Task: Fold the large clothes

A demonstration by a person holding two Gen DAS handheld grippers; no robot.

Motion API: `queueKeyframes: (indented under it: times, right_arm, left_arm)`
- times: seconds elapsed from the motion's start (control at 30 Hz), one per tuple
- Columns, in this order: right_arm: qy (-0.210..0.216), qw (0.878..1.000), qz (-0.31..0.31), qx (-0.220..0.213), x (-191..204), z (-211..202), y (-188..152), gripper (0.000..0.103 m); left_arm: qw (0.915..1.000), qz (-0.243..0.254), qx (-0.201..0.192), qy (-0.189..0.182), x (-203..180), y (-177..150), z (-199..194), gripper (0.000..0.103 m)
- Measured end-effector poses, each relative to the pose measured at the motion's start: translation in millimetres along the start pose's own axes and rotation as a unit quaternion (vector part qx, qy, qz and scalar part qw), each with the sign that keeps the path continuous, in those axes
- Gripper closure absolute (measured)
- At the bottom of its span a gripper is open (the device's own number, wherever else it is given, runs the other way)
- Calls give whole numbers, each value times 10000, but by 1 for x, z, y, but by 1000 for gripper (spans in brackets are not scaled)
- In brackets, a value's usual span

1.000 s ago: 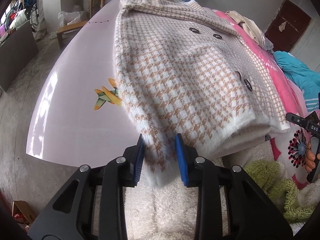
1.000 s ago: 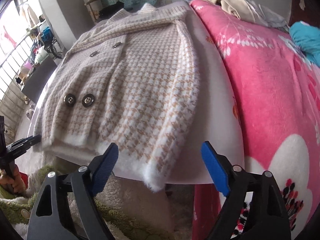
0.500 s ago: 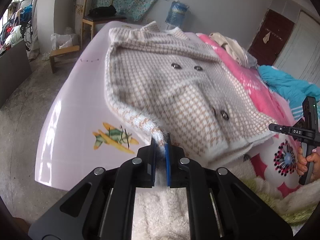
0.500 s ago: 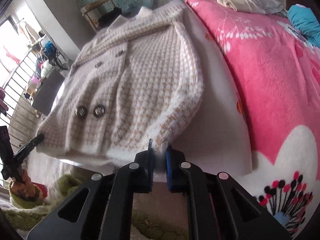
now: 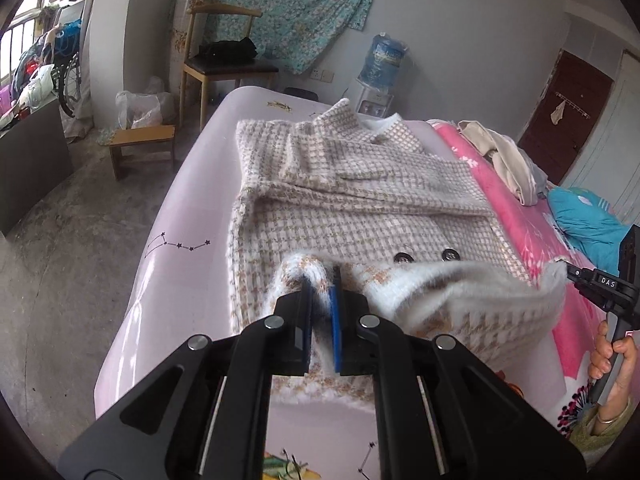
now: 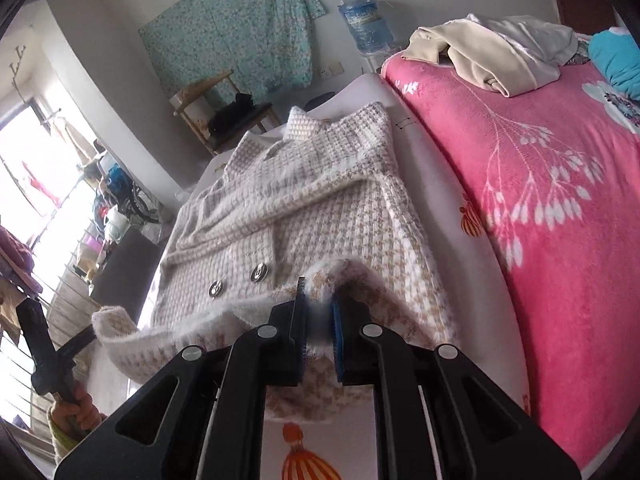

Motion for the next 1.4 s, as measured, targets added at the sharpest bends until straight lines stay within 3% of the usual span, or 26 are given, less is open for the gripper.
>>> queueKeyframes:
  times: [0.1,0.2,0.23,0.27,0.33,0.37,0.4,0.5,0.6,0.7,0.77,0.83,0.87,0.97,1.1,1.17,1.3,1.4]
  right_arm:
    - [18,9999,69,153,-11,37,9,86]
    - [-41,9992,242,313,-20,55,13,65]
    - [-78,9993,288,209,-23,52,16,52]
    - [-70,9996,263,48,-23,46,19,45]
    - [-84,9997,93,-192,-19,32,23,44]
    - [-84,9996,-17,-280,-15,25,23,44]
    - [-48,9994,-126,-314,-10,20,22,44]
    - [213,9979,-557,-258,14,13,12,44]
    - [515,9908,-1250,-37,52,16,-12,46]
    - [603,9815,-1784,340,82,38,-40,59]
    - [471,9790,-1887,619,86,60,-54,65]
    - [168,9759,-1942,978,80,86,-68,65]
    - [273,9792,-1784,925,78,87,-68,65]
    - [265,9818,-1592,1003,73,80,-66,65]
    - [467,9858,-1363,867,61,42,-69,63]
    - [526,9895,-1080,799,47,18,-75,50]
    - [200,9960,-296,820,3,-7,-91,42]
    - [-109,9962,322,803,-29,-5,-95,41]
  left_arm:
    - [9998,-105,176,82,10,9,32,92]
    - [9984,-371,436,-13,20,10,51,86]
    - [9977,-460,484,-76,22,10,52,84]
    - [9975,-511,448,-167,23,10,50,77]
    - [9982,-519,234,-196,24,11,40,57]
    - [9987,-493,43,-80,26,13,33,38]
    - [9989,-454,-126,-65,26,15,26,37]
    - [9984,-379,-297,-297,18,18,10,37]
    - [9959,72,-208,-875,-20,6,2,37]
    - [9890,630,133,-1329,-67,-21,10,38]
    - [9881,893,441,-1176,-84,-42,27,40]
    - [9874,1096,970,-608,-86,-68,57,45]
    - [9864,1123,1146,-368,-82,-78,70,48]
    - [9886,890,1122,-458,-75,-81,66,48]
    - [9919,538,916,-690,-60,-78,32,49]
    - [9920,318,863,-867,-47,-81,14,48]
    - [9907,-388,955,-888,-17,-98,0,39]
    - [9836,-1129,1067,-911,10,-106,10,38]
Point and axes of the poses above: each gripper's, at about its wrist camera, not at the fingertips, and z roughly the way its jaws point, x to its left, y to its top, the point moved 7 cm from there along z, roughly the way its jaws point, and after that the axes turned 5 degrees about -z, right-handed, at the moved point
